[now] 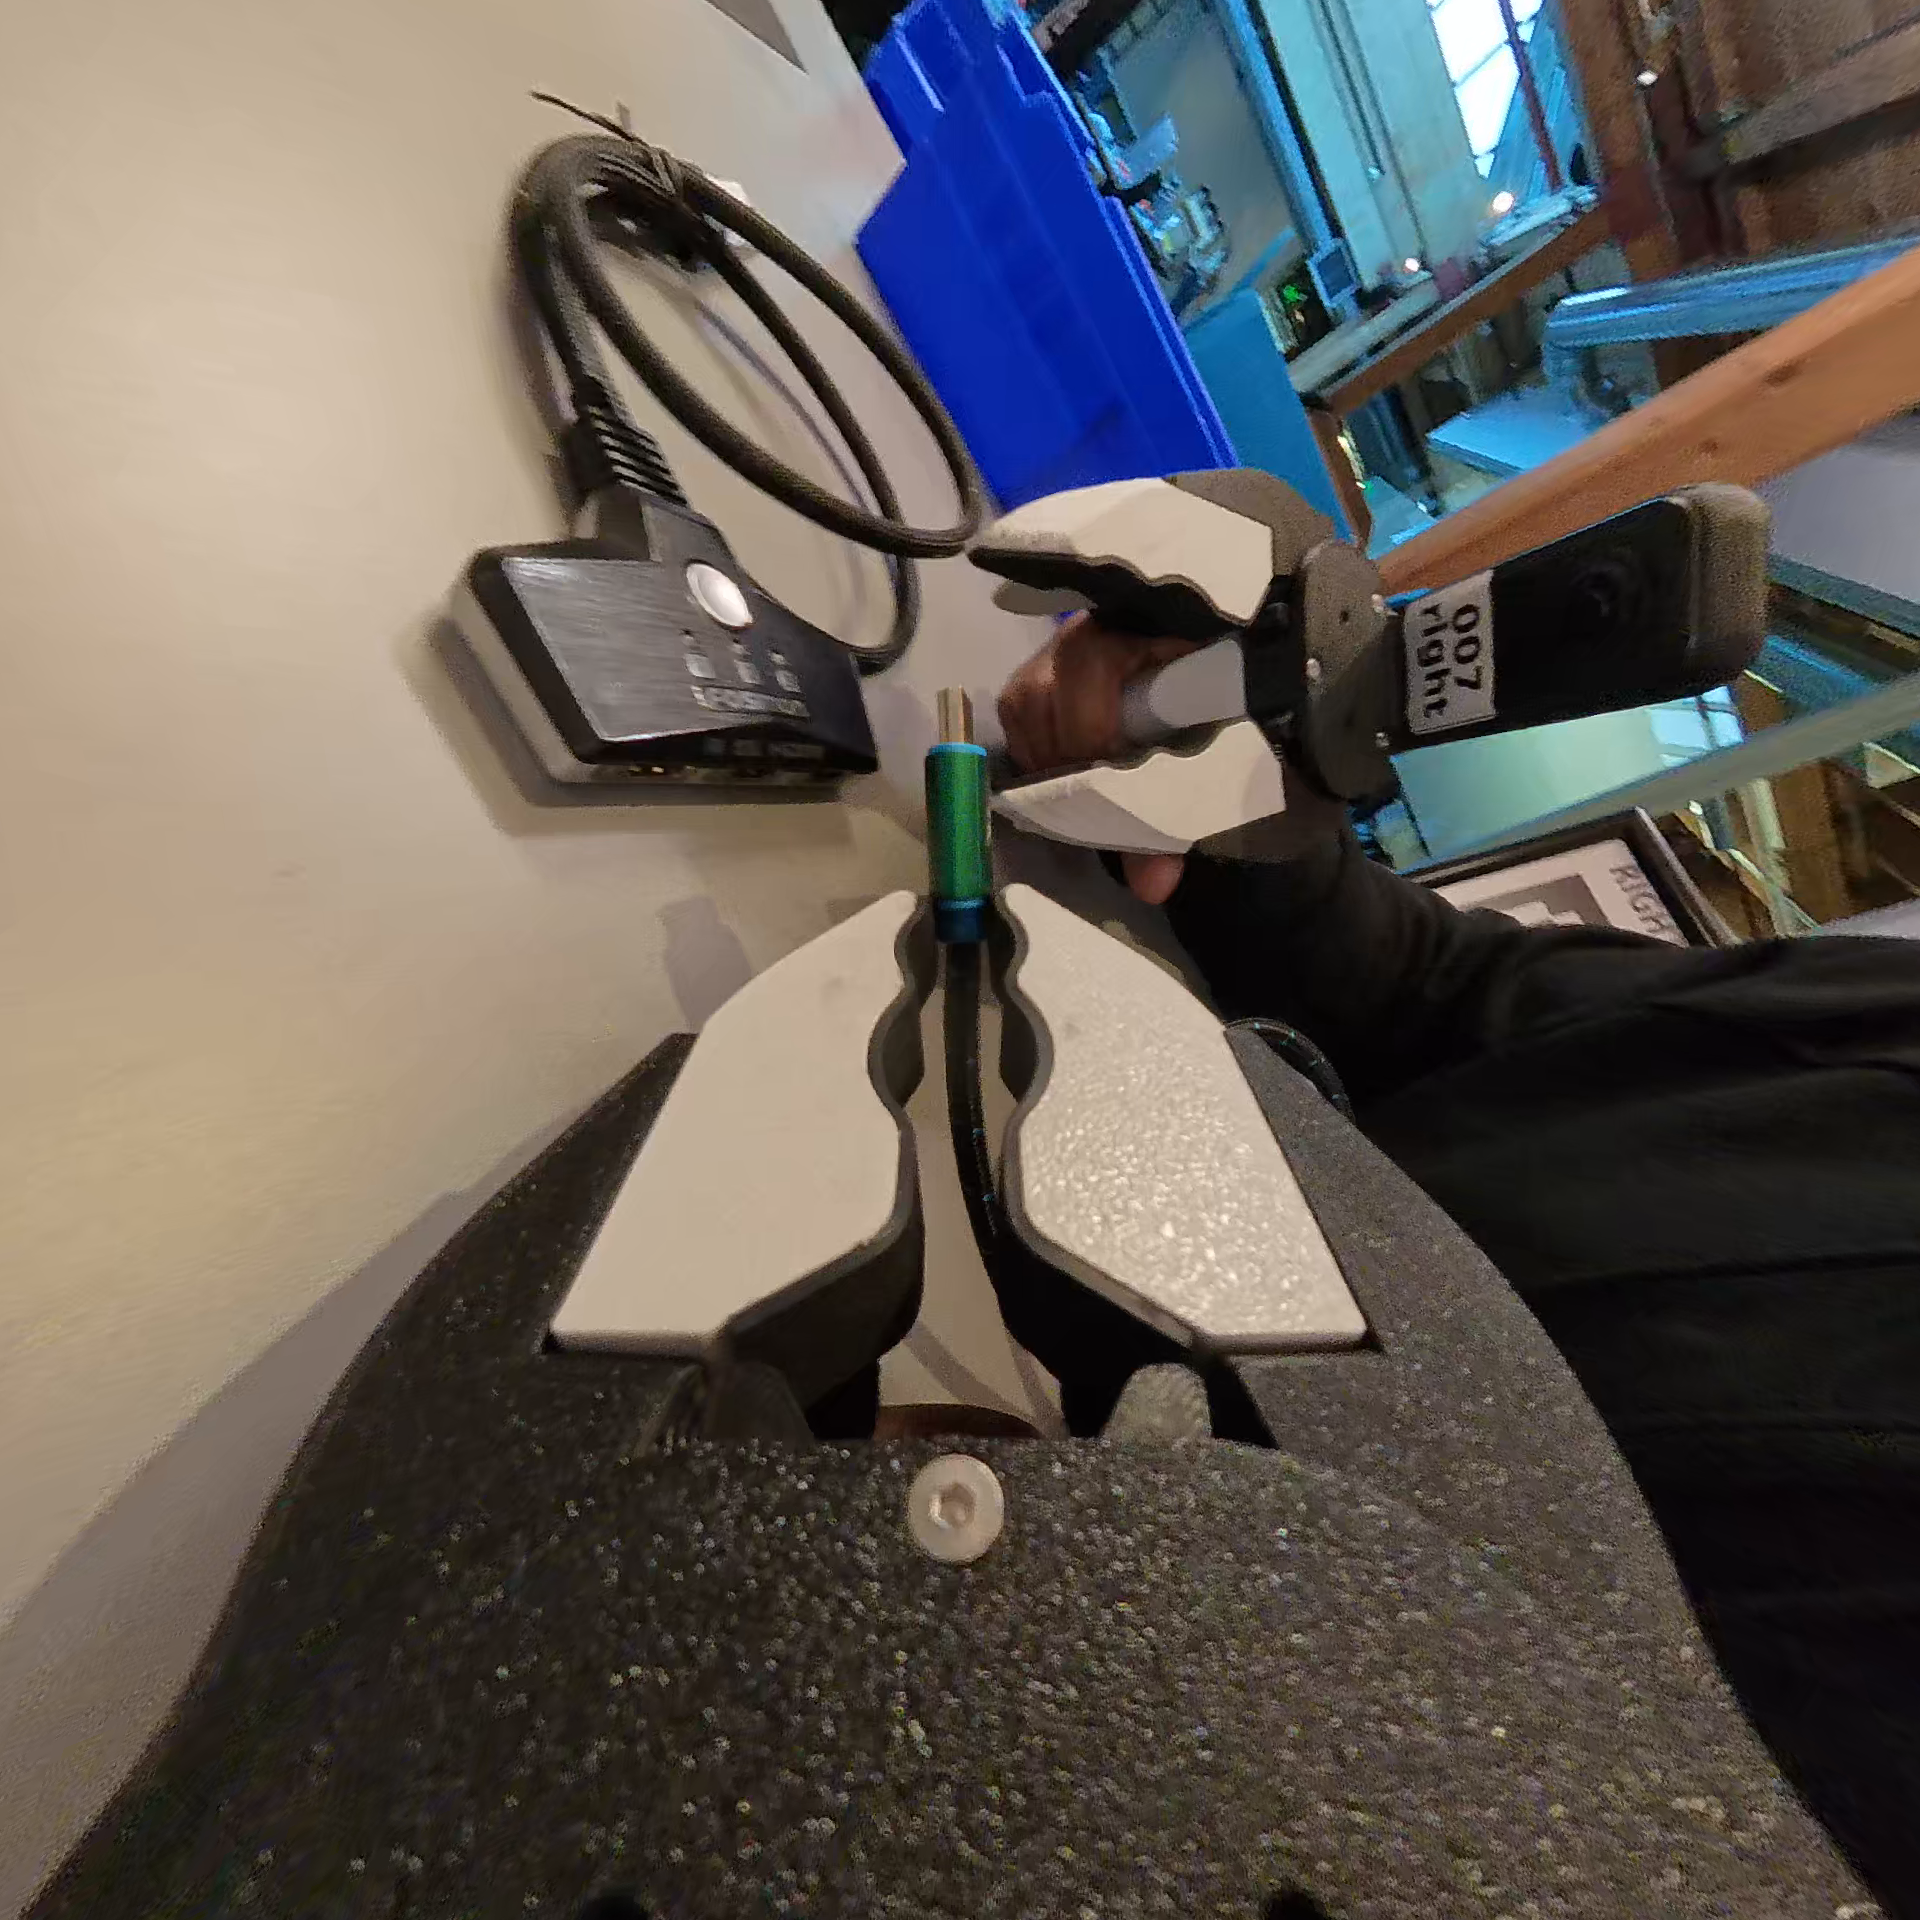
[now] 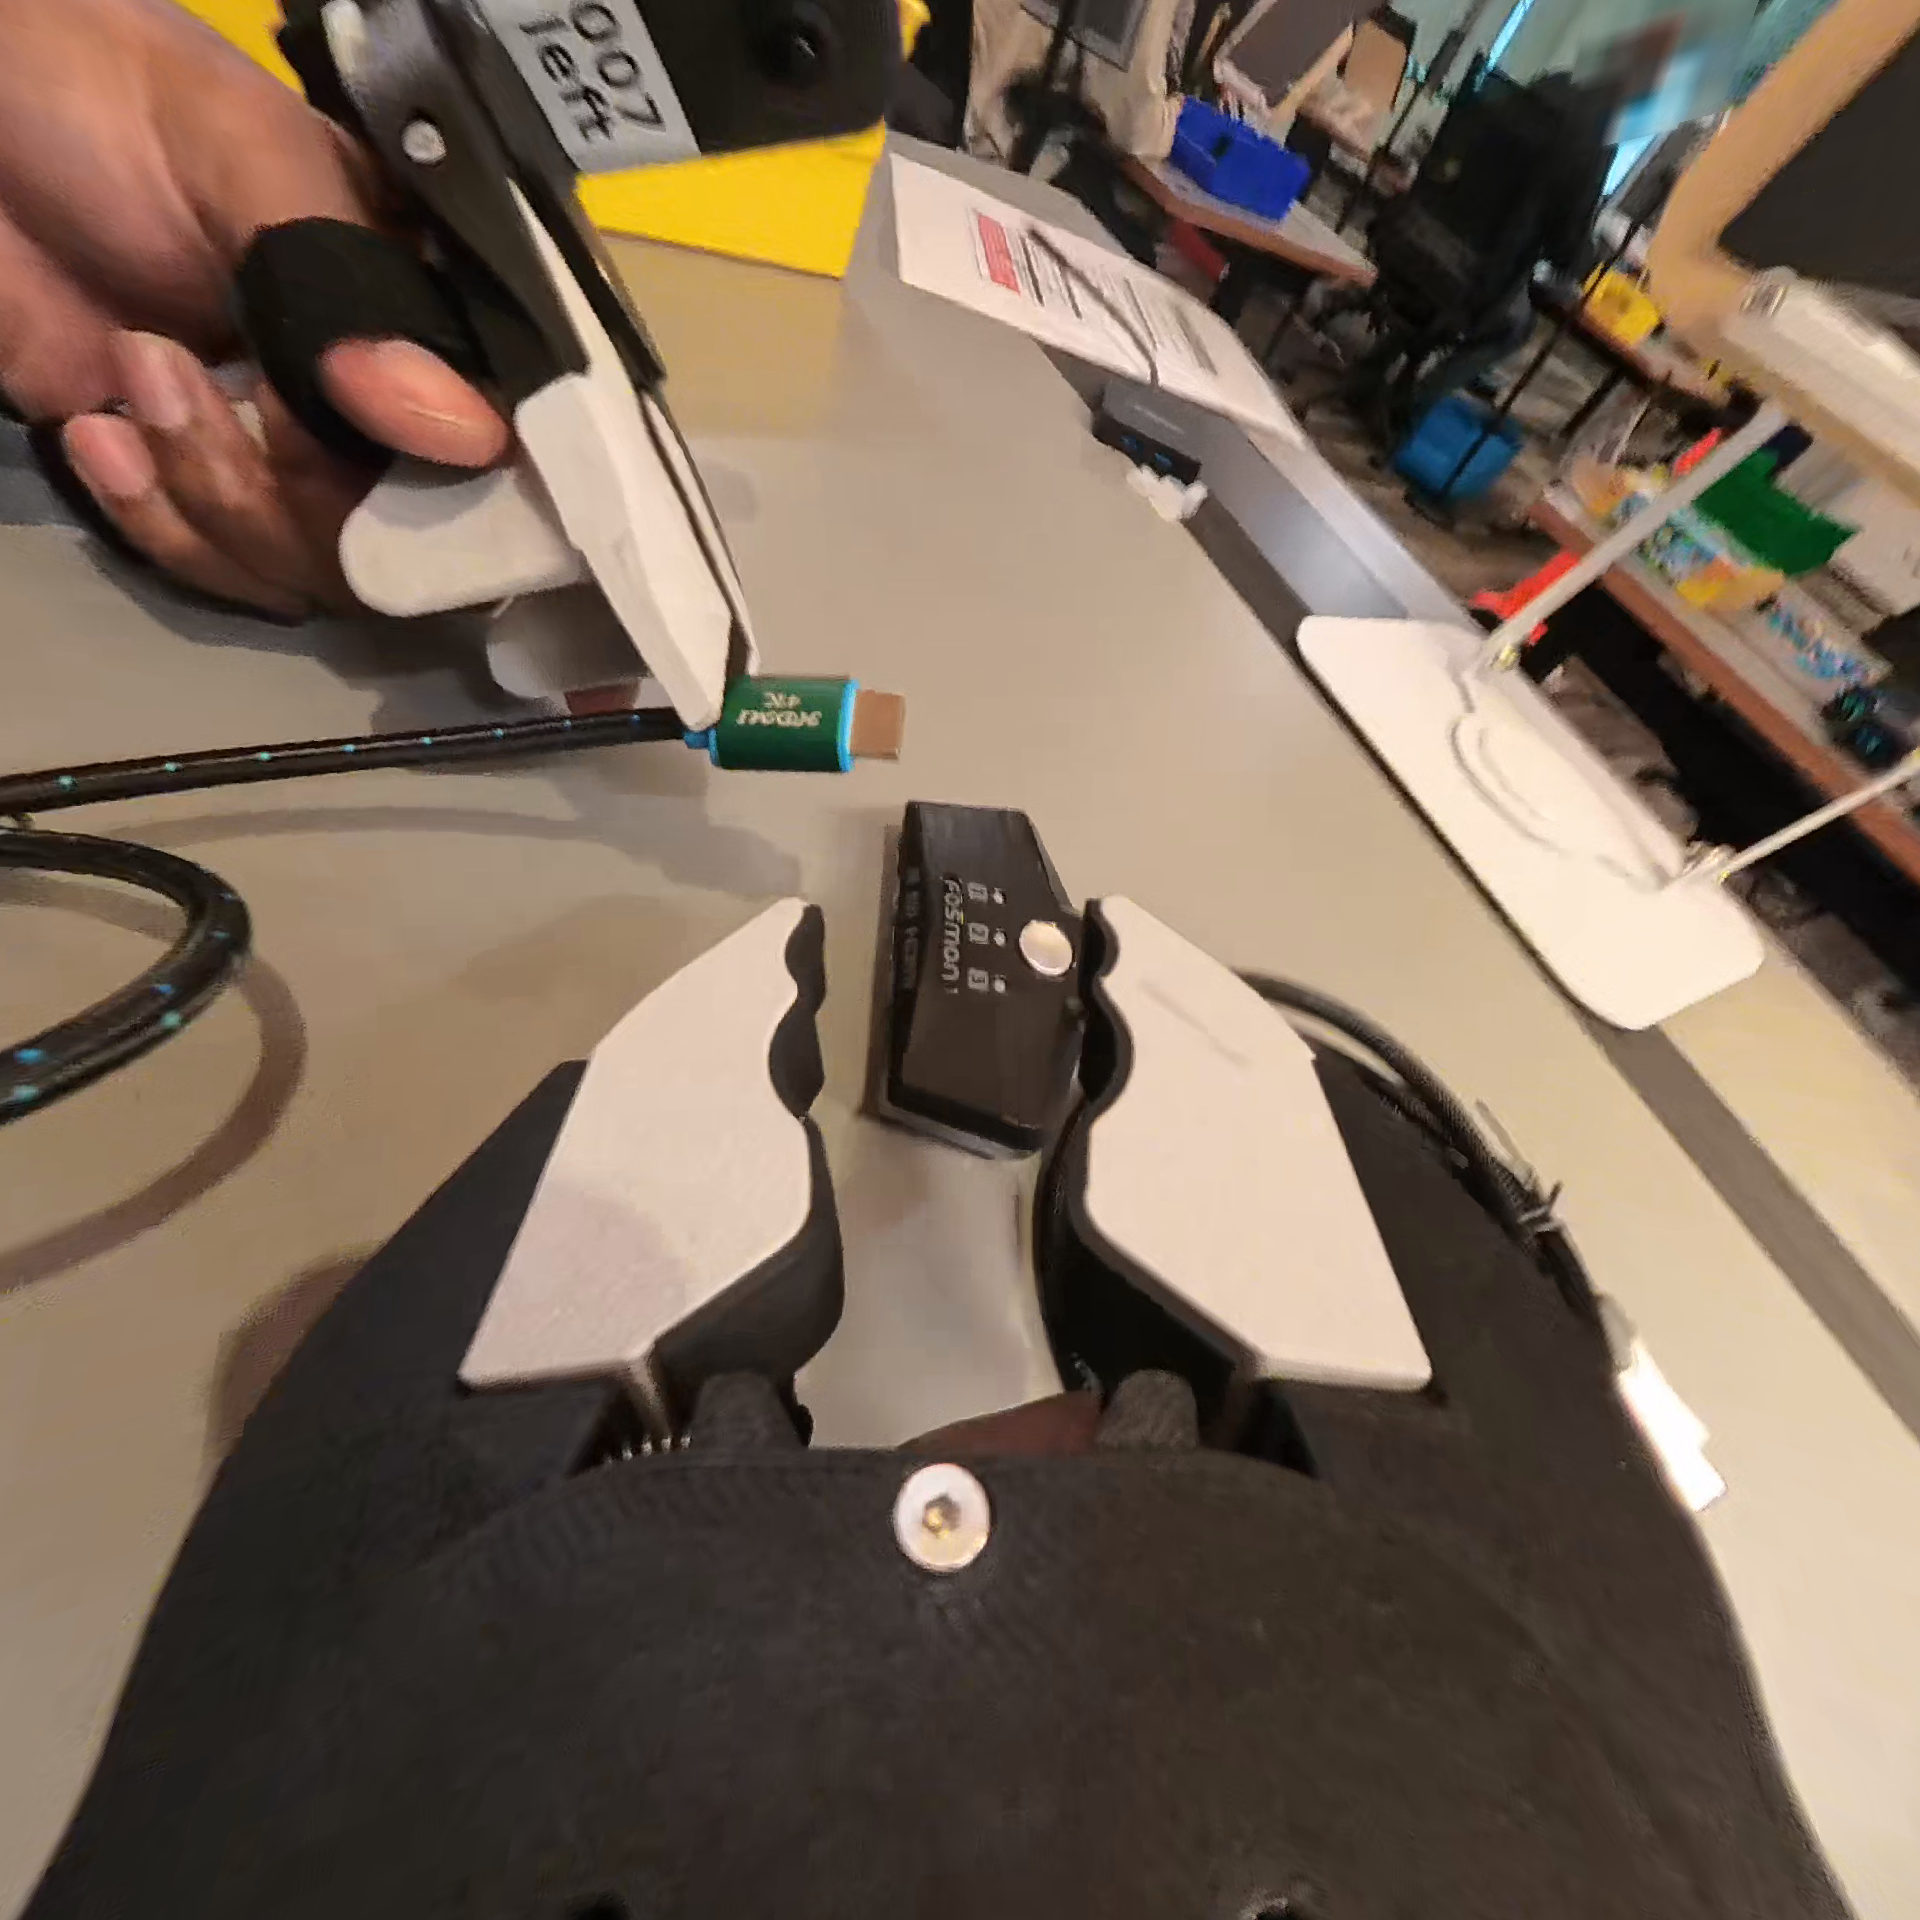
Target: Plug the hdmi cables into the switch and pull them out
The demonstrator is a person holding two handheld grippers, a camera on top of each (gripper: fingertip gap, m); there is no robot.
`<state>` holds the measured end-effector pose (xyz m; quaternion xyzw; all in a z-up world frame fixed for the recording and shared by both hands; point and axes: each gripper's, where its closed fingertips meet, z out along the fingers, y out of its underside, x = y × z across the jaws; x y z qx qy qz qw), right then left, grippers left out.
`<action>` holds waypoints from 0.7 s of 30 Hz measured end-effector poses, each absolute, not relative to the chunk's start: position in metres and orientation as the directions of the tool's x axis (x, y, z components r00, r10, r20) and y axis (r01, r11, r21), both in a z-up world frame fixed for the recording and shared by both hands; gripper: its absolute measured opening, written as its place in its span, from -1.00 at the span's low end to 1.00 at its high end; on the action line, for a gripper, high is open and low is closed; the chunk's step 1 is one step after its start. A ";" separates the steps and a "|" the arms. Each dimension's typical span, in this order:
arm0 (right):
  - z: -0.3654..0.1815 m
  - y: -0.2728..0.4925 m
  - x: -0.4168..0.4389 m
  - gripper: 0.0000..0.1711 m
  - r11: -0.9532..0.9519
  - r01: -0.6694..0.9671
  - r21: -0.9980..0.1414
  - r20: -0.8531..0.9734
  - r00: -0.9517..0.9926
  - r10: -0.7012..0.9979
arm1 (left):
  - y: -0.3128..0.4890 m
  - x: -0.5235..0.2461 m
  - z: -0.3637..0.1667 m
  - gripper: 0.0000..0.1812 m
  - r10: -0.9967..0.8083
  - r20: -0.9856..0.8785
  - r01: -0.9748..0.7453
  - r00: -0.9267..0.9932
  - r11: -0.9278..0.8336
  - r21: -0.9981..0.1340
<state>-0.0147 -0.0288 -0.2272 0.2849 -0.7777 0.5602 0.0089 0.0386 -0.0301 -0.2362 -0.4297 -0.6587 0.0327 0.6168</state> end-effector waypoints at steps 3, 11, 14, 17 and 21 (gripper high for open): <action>-0.221 -0.026 -0.008 -0.46 0.088 -0.576 -0.813 0.495 -0.762 -0.418 | -0.019 0.037 -0.235 -0.90 0.573 0.805 0.542 0.155 0.632 -0.554; -0.222 -0.023 0.007 -0.45 -0.116 -0.867 -0.484 0.857 -0.443 -0.264 | -0.002 0.035 -0.234 -0.90 0.532 0.829 0.568 0.175 0.633 -0.526; -0.228 -0.023 0.014 -0.46 -0.153 -0.906 -0.394 0.905 -0.352 -0.240 | 0.002 0.034 -0.233 -0.90 0.517 0.837 0.576 0.179 0.635 -0.515; -0.232 -0.024 0.020 -0.56 -0.178 -0.927 -0.331 0.930 -0.288 -0.229 | 0.006 0.033 -0.234 -0.90 0.513 0.840 0.582 0.177 0.633 -0.510; -0.229 -0.025 0.020 -0.70 -0.188 -0.928 -0.322 0.937 -0.285 -0.200 | 0.007 0.031 -0.235 -0.90 0.530 0.831 0.583 0.172 0.625 -0.519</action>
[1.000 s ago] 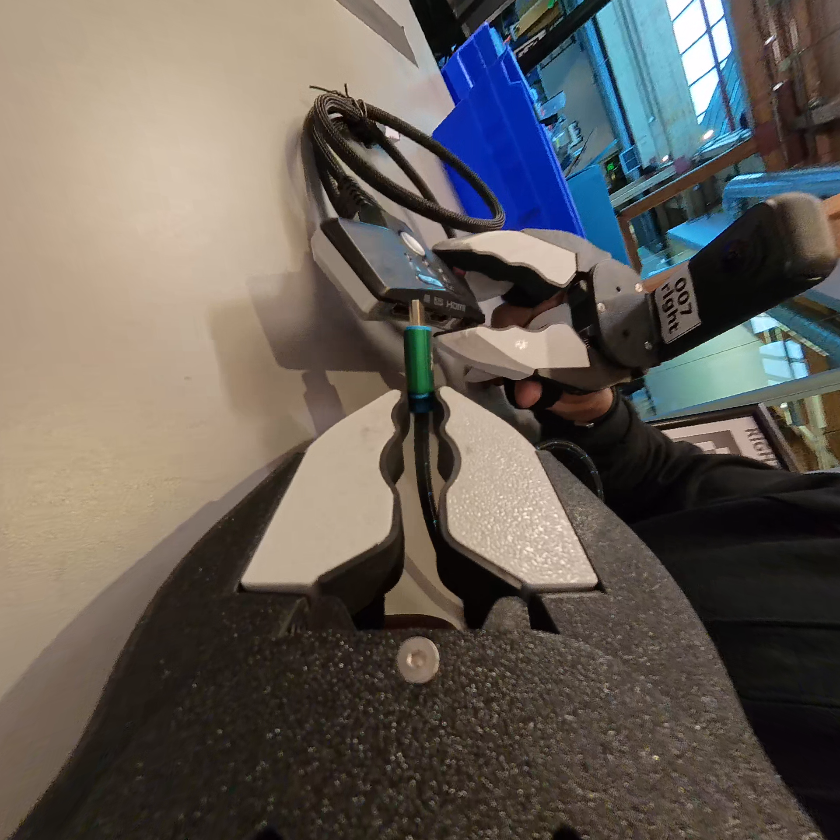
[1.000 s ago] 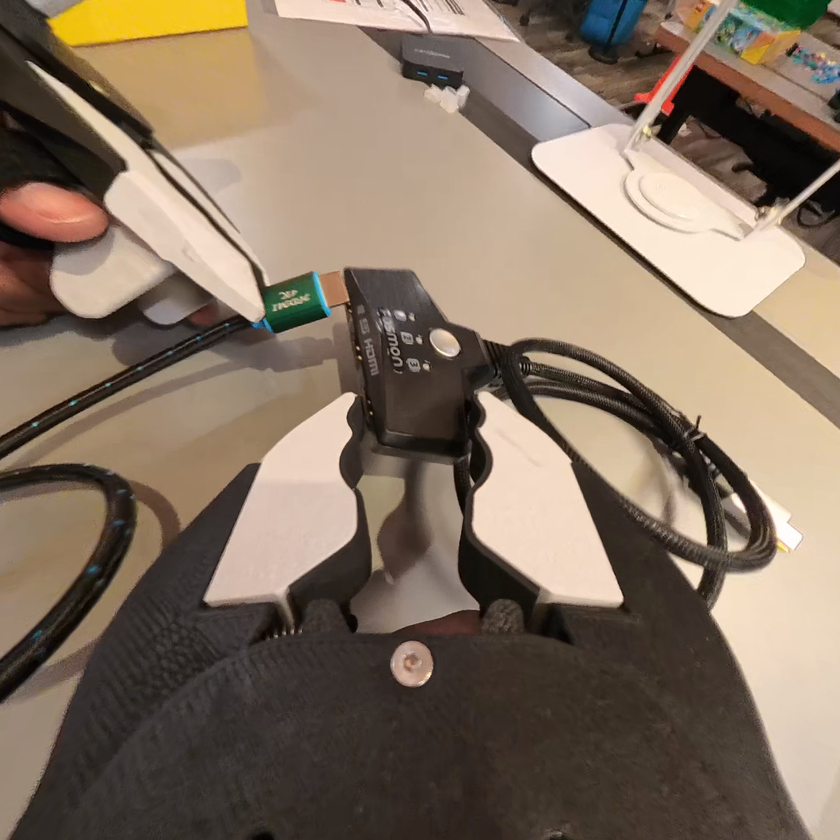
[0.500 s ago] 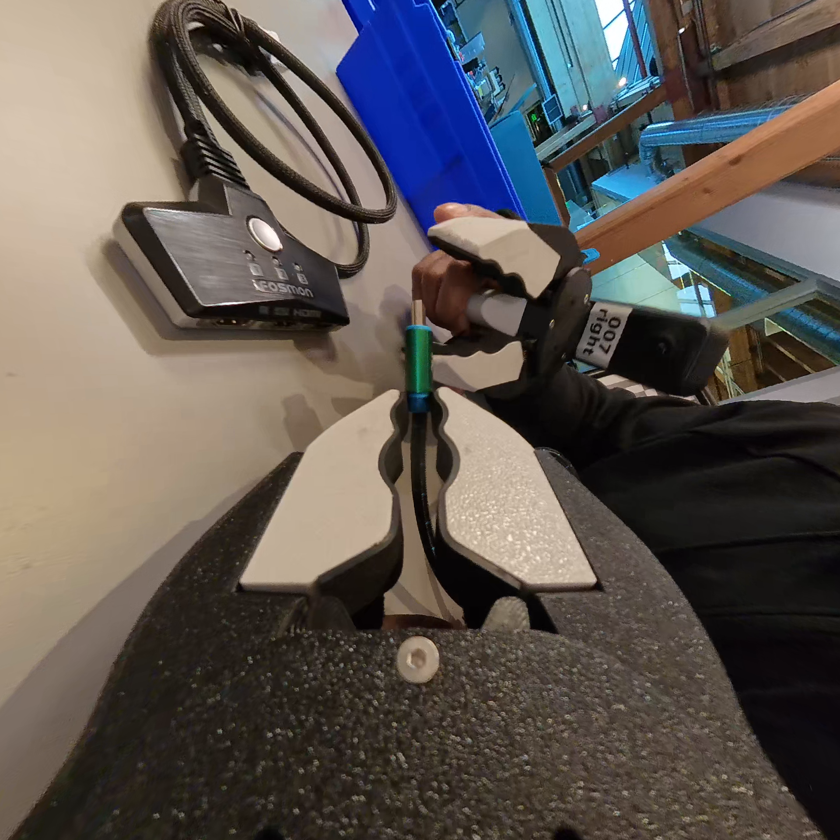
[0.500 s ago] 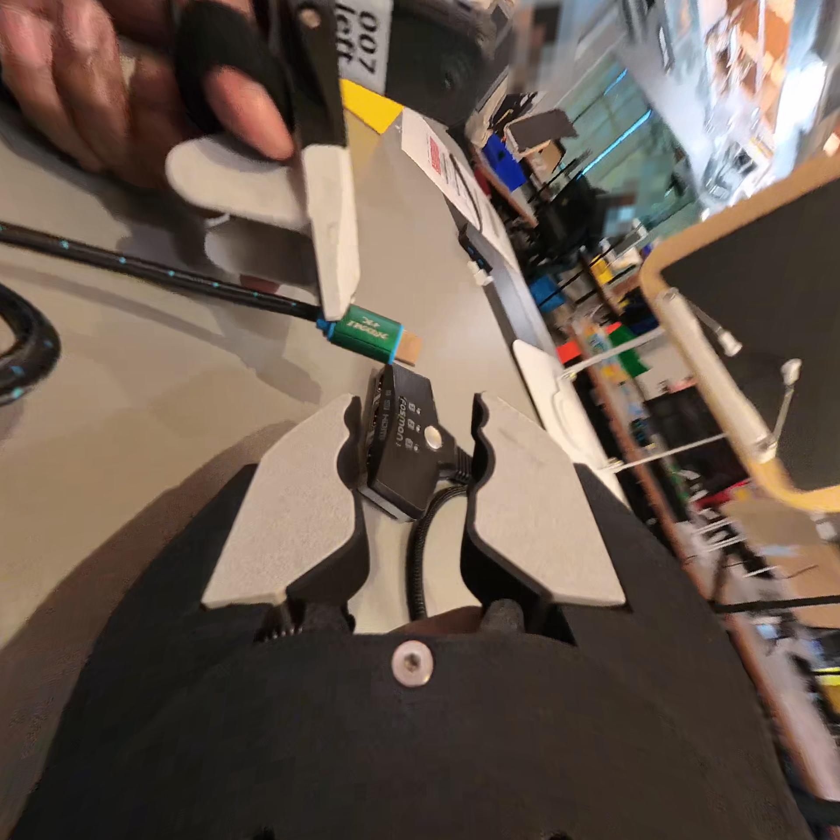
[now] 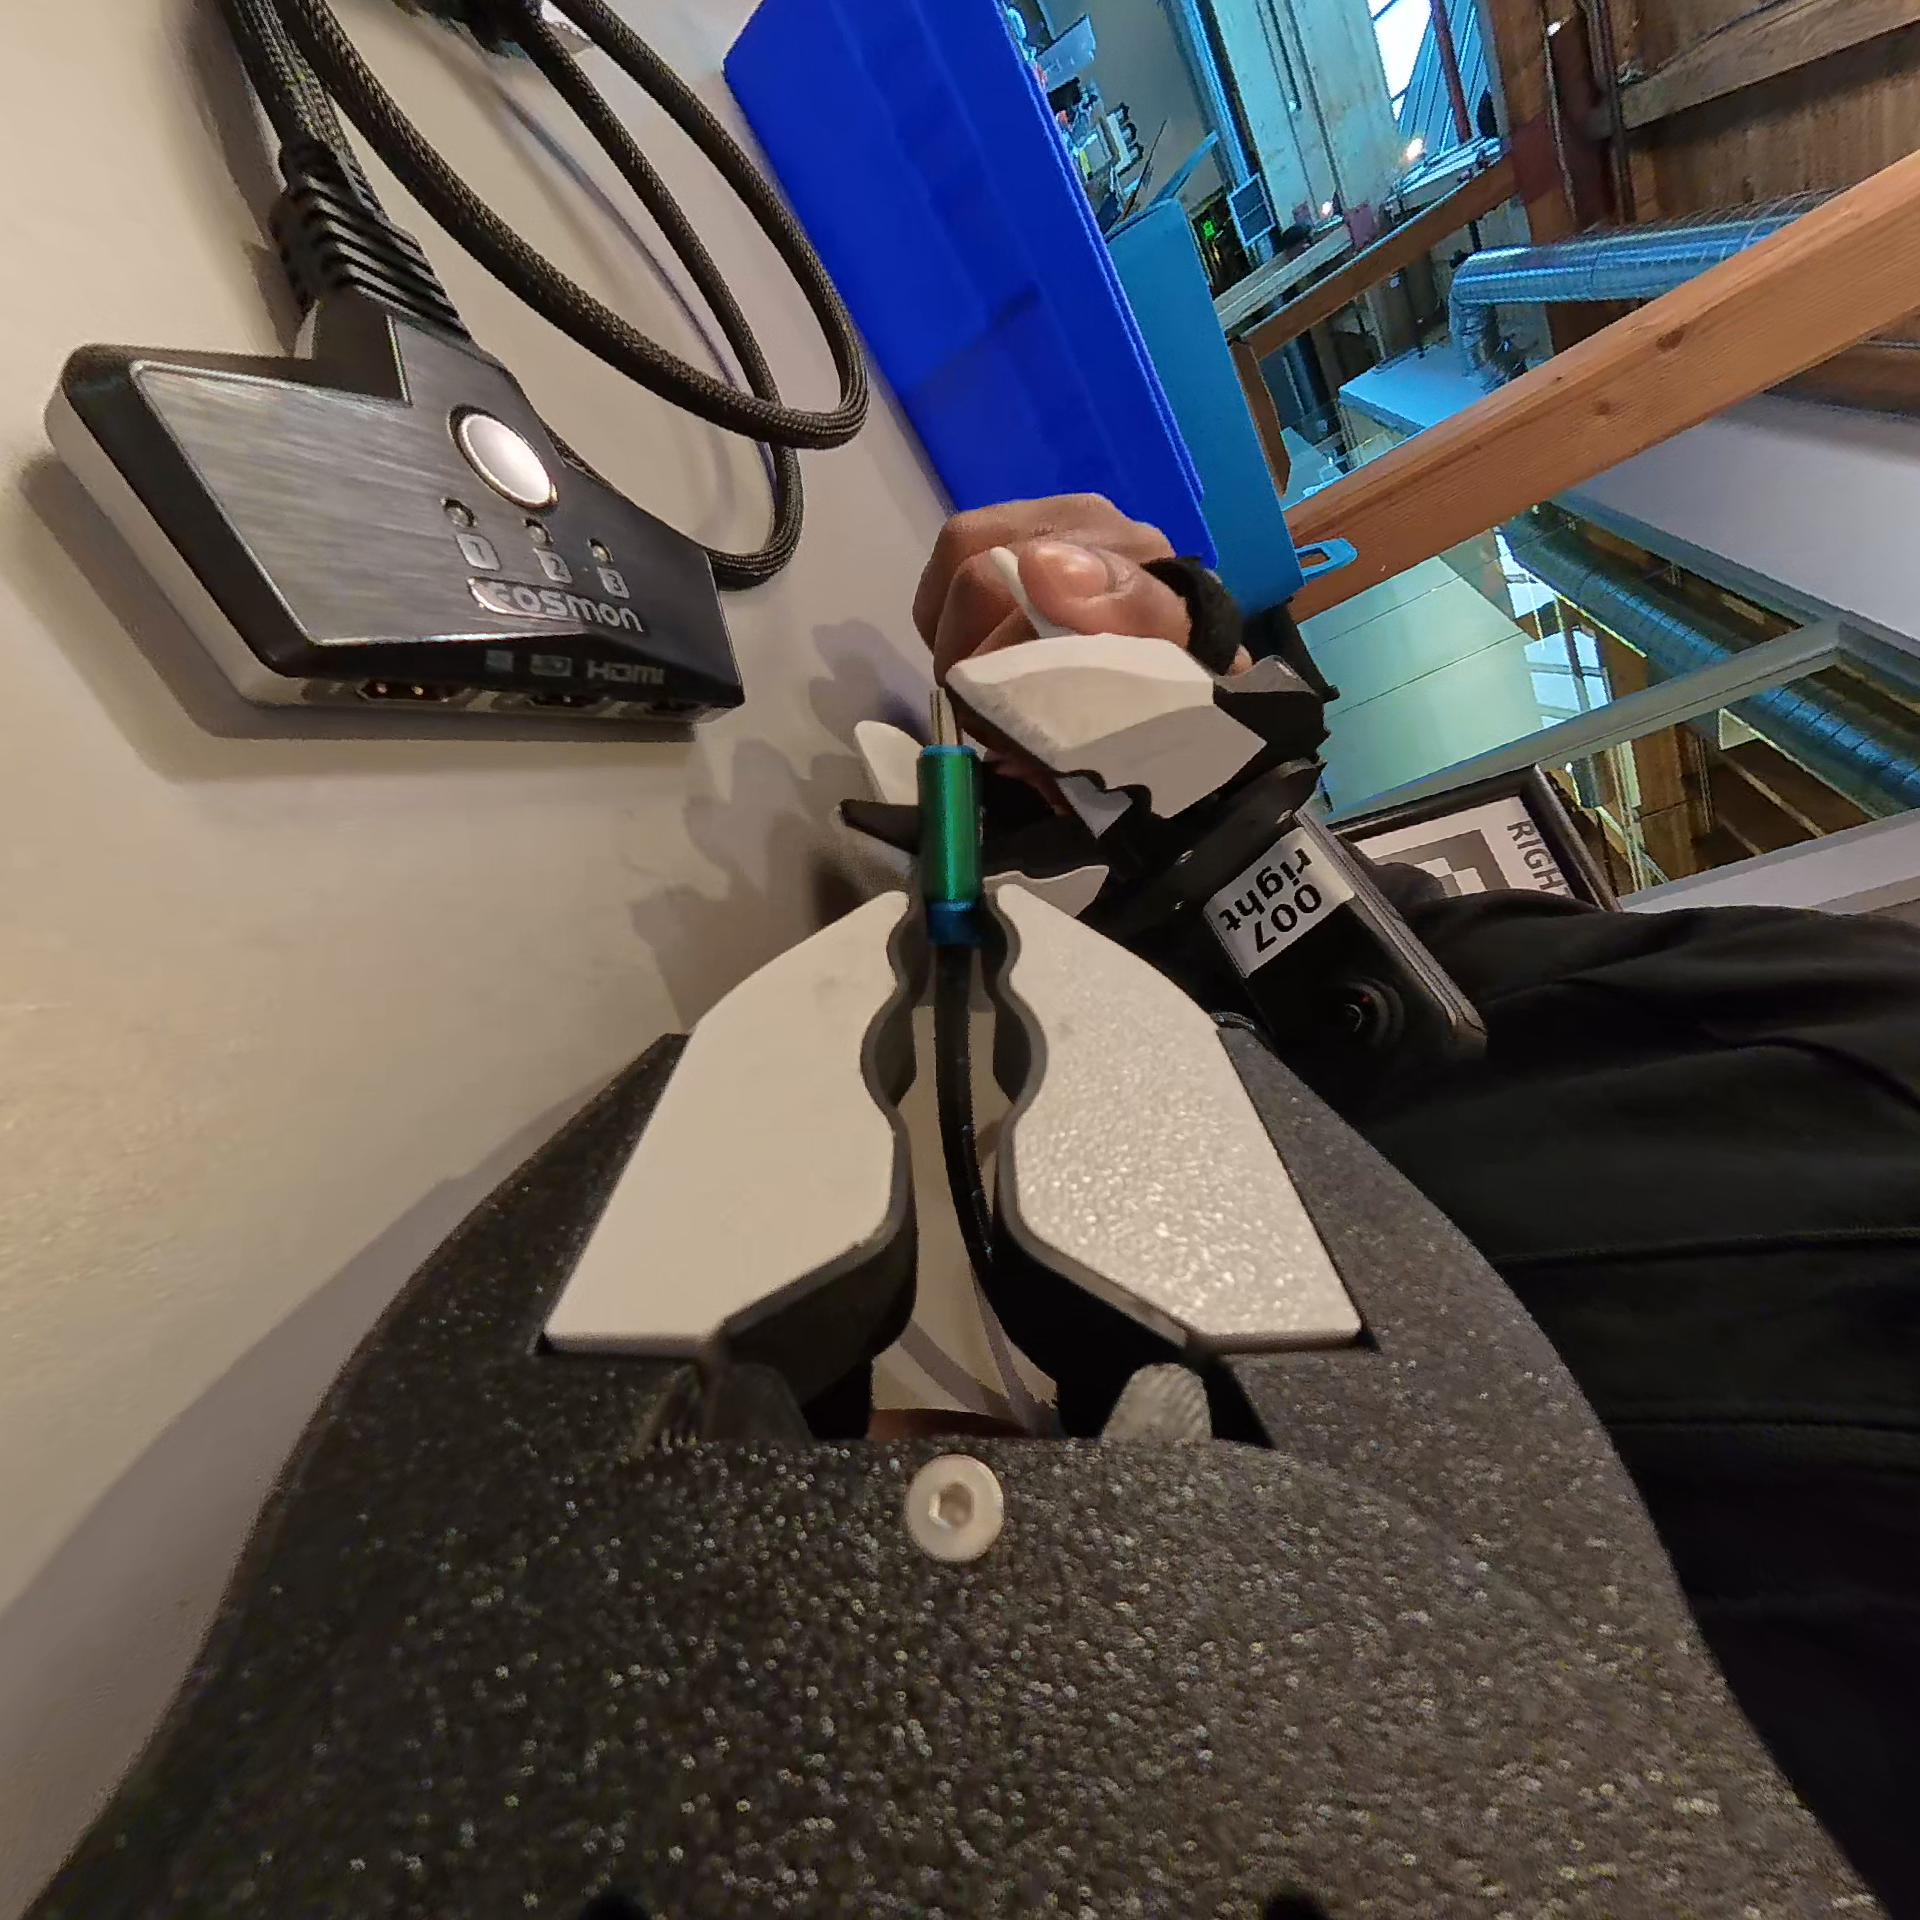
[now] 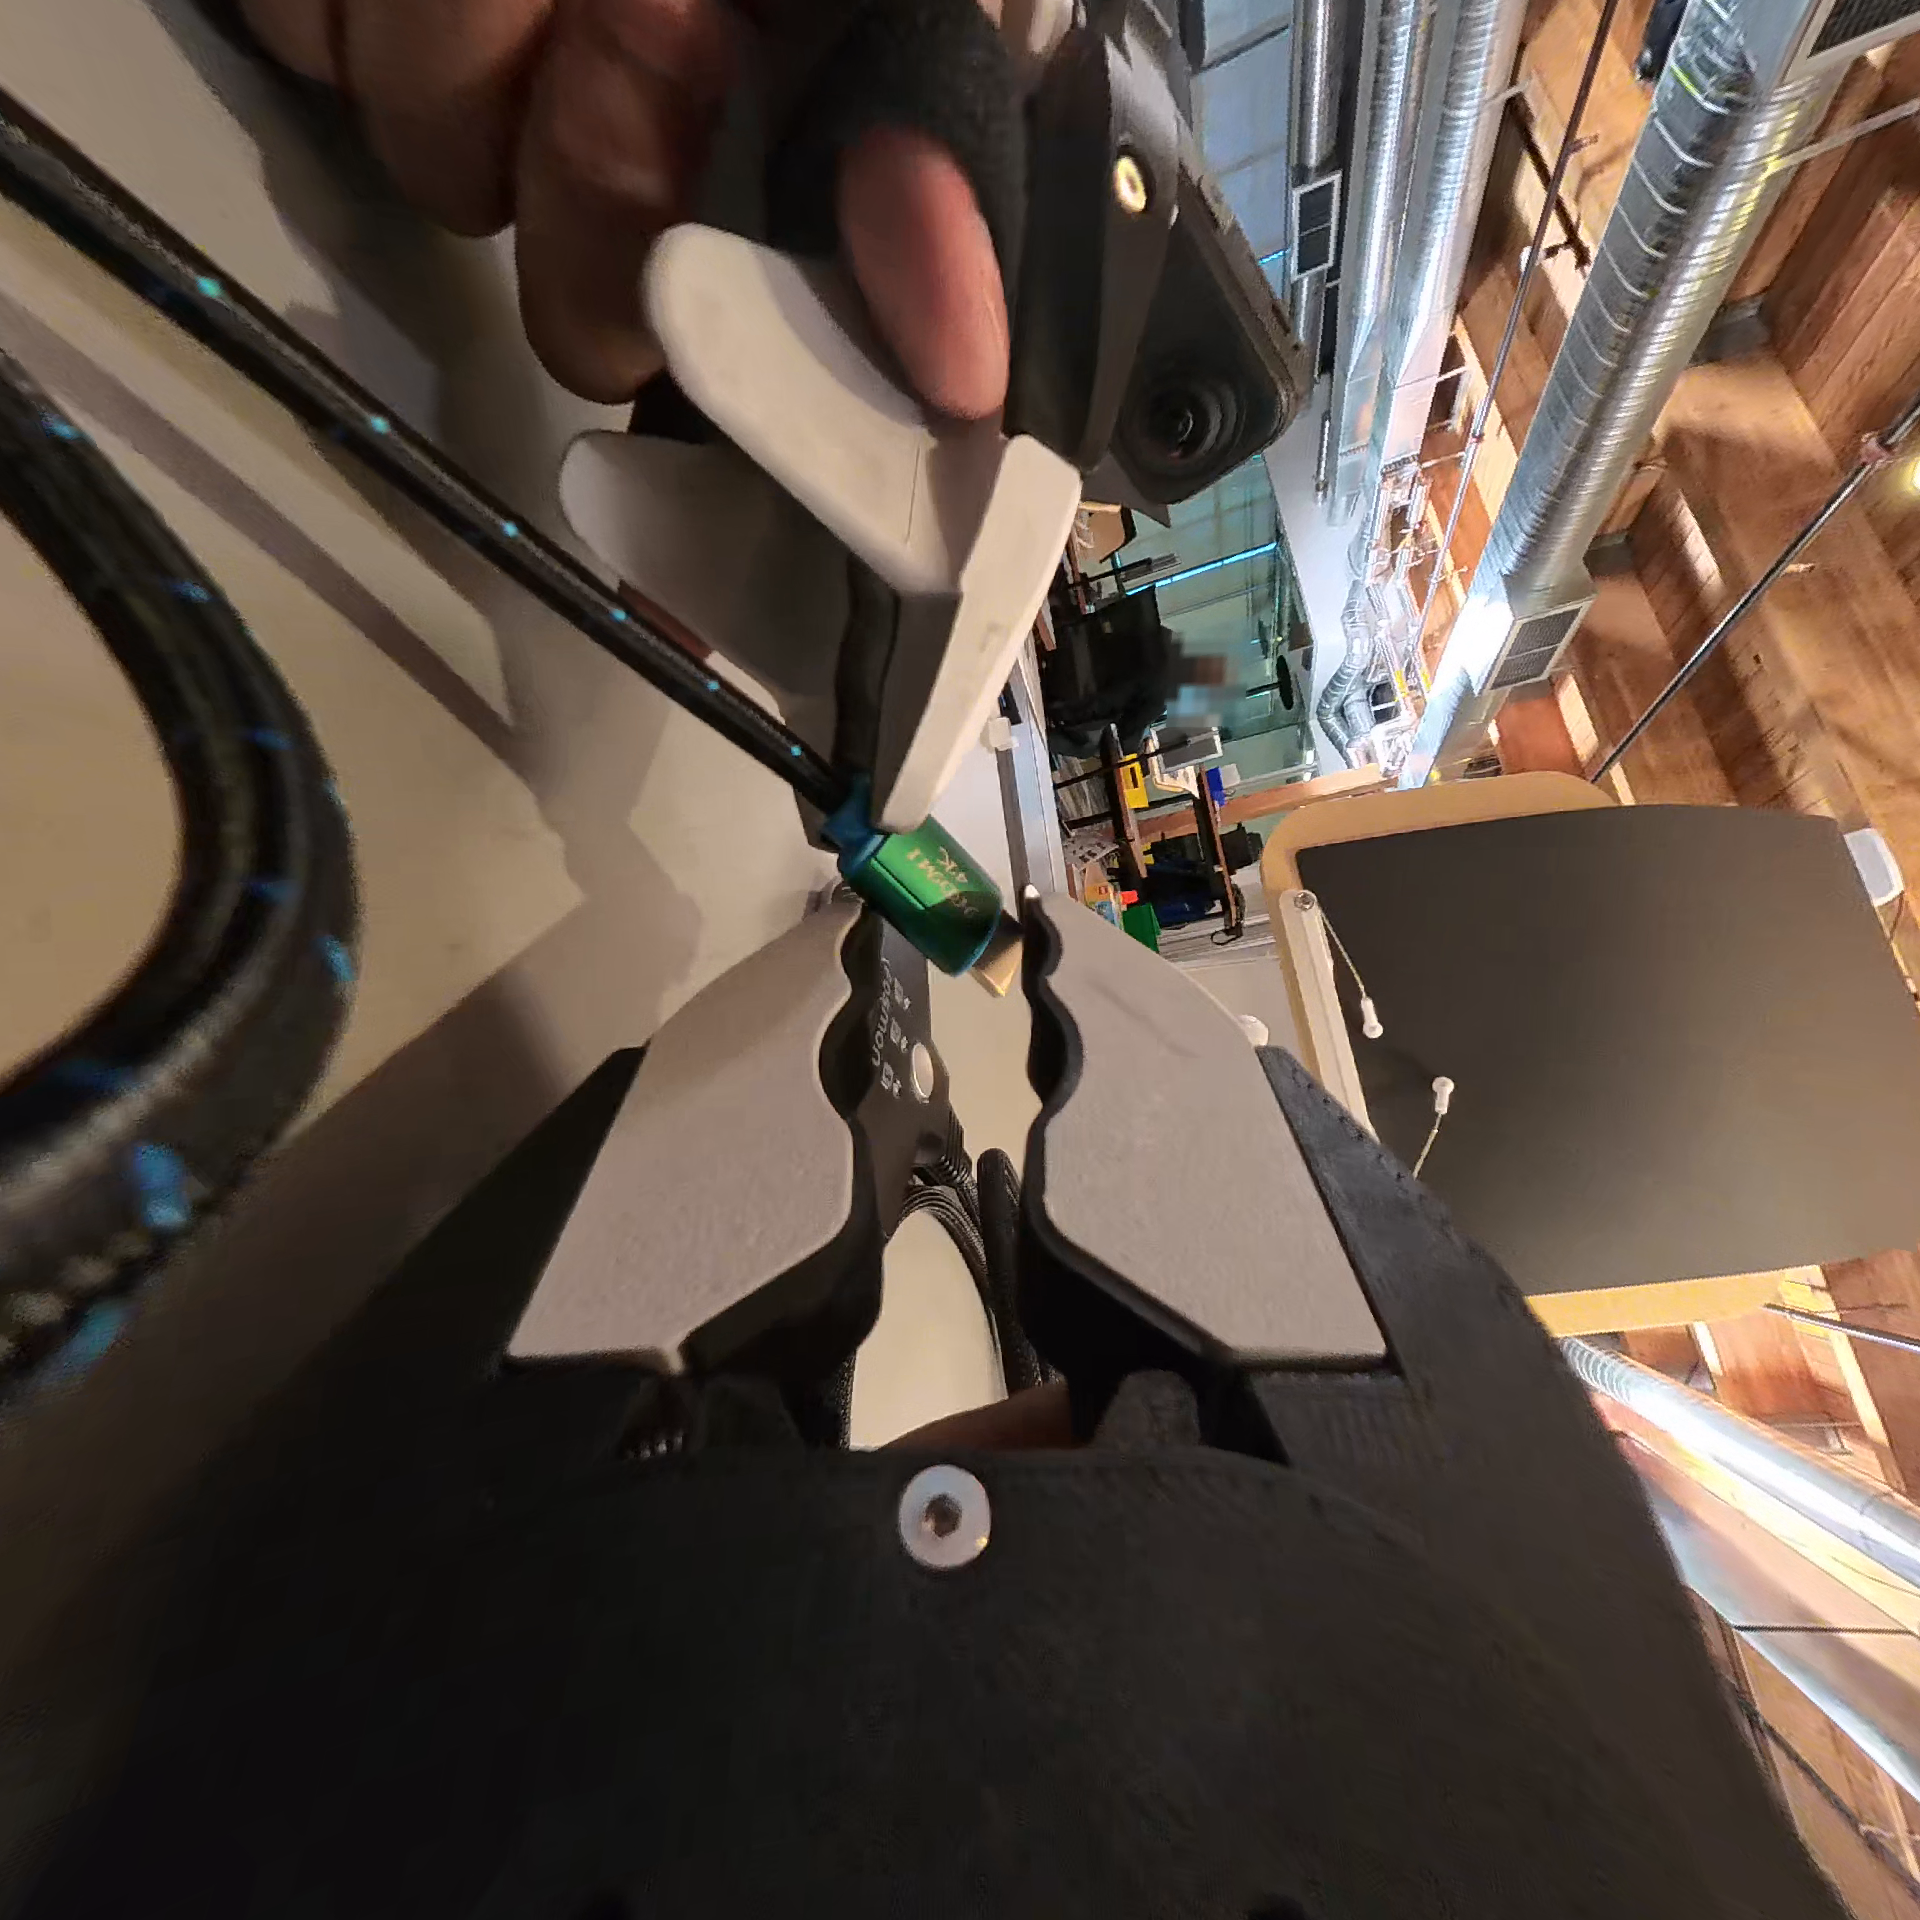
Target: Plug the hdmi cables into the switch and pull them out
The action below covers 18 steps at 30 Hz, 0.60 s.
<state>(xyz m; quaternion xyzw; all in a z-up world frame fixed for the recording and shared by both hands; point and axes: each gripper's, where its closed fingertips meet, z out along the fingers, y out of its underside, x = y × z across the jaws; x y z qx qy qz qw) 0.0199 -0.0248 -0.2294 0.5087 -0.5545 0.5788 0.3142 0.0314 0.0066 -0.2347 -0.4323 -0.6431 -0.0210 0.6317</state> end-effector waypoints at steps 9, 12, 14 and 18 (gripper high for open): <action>-0.231 -0.023 0.022 -0.82 -0.183 -0.875 -0.449 0.877 -0.391 -0.279 | -0.004 0.034 -0.238 -0.63 0.803 0.547 0.558 0.236 0.349 -0.753; -0.236 -0.024 0.021 -0.83 -0.167 -0.865 -0.474 0.857 -0.409 -0.313 | -0.017 0.038 -0.234 -0.49 0.926 0.269 0.498 0.264 0.108 -0.860; -0.237 -0.024 0.021 -0.83 -0.162 -0.863 -0.479 0.852 -0.412 -0.322 | -0.023 0.042 -0.235 -0.46 0.955 0.089 0.478 0.284 -0.060 -0.876; -0.242 -0.023 0.024 -0.83 -0.162 -0.860 -0.484 0.841 -0.407 -0.357 | -0.037 0.050 -0.235 -0.41 0.903 -0.294 0.423 0.314 -0.410 -0.808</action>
